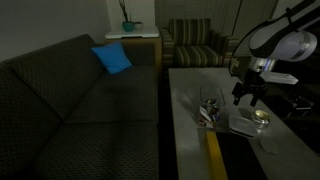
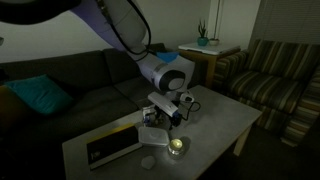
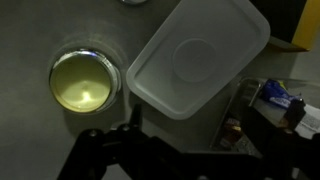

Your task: Open the lid on the transparent bowl

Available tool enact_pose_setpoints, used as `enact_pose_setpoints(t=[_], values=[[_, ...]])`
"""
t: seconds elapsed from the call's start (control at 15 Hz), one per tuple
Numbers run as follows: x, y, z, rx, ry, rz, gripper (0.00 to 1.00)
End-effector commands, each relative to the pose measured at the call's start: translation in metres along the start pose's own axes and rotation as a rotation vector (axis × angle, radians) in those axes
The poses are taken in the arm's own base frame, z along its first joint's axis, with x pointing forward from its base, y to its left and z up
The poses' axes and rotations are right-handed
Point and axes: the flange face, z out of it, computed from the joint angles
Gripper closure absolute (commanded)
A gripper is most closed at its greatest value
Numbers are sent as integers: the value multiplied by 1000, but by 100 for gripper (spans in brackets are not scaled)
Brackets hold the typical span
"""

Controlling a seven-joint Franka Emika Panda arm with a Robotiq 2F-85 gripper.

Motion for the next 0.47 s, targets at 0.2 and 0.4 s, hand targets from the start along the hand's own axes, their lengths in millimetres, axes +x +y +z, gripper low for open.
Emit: enact_pose_setpoints(t=[0.2,0.4], values=[[12,4,-45,11,11,16,0],[16,-1,-57,11,24,8,0]])
